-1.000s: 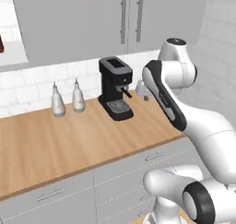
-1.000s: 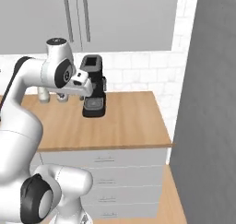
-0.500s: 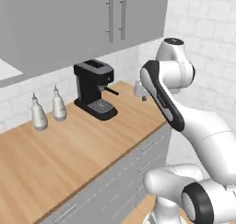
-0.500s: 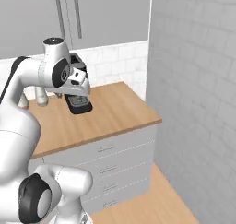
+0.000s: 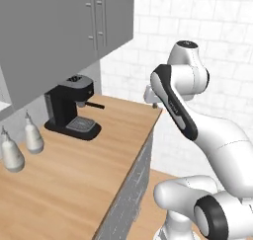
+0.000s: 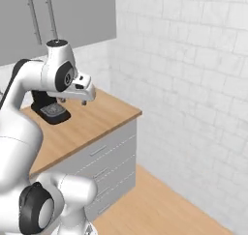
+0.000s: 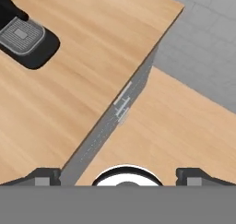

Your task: Take a straw from the drawer in front and place it inside the glass cup on the dining counter.

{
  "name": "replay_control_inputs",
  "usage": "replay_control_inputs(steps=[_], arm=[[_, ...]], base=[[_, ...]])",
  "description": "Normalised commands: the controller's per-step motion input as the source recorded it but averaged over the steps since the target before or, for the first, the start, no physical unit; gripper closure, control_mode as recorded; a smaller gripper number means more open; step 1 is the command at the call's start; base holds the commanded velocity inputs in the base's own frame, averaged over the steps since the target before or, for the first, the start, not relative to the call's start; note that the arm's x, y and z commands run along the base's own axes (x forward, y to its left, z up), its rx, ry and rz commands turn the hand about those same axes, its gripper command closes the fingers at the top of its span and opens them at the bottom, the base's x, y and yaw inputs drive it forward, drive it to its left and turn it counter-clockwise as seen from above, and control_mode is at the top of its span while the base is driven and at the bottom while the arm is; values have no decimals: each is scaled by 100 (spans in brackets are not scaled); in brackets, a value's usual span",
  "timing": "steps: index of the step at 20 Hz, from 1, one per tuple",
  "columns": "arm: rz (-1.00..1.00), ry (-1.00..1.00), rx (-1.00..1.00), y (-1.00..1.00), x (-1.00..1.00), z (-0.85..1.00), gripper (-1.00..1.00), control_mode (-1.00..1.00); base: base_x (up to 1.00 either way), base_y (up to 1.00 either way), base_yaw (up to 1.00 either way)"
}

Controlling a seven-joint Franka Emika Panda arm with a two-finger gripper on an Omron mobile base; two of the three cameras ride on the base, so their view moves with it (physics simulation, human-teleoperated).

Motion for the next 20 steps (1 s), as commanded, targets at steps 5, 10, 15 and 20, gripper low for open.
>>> replay_control_inputs(steps=[5, 10, 15, 20], arm=[[0, 0, 0, 0, 0, 0, -100, 100], [-8, 0, 4, 7, -11, 0, -100, -100], [-29, 0, 23, 0, -23, 0, -100, -100], [-13, 0, 29, -69, 1, 0, -100, -100]], base=[[-28, 60, -53], [-44, 38, -36], [0, 0, 0], [0, 0, 0]])
